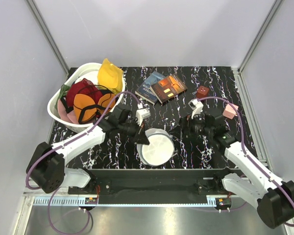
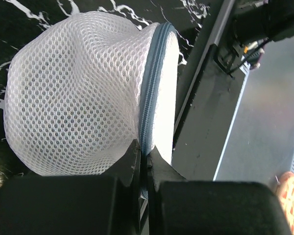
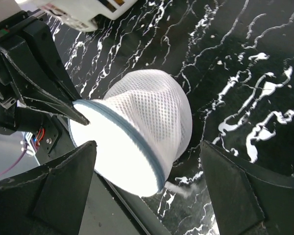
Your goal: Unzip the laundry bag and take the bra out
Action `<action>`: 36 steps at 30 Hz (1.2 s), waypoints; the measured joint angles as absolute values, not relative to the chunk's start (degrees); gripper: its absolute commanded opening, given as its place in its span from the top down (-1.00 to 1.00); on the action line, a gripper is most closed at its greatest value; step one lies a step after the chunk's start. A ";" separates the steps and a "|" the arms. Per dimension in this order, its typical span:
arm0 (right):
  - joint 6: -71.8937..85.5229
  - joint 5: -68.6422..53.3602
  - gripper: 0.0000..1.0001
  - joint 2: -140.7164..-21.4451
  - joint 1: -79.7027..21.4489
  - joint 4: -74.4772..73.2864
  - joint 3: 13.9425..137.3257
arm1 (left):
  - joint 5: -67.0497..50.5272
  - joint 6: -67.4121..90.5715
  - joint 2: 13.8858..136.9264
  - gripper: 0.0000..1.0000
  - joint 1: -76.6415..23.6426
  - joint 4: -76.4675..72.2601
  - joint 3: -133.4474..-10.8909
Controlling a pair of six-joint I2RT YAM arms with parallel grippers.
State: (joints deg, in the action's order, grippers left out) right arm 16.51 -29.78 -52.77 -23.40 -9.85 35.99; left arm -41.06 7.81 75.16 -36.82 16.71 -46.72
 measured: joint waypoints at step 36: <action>26.52 -22.94 1.00 -61.06 -35.42 3.42 28.84 | -24.27 14.50 65.32 -0.70 -38.00 17.12 -43.99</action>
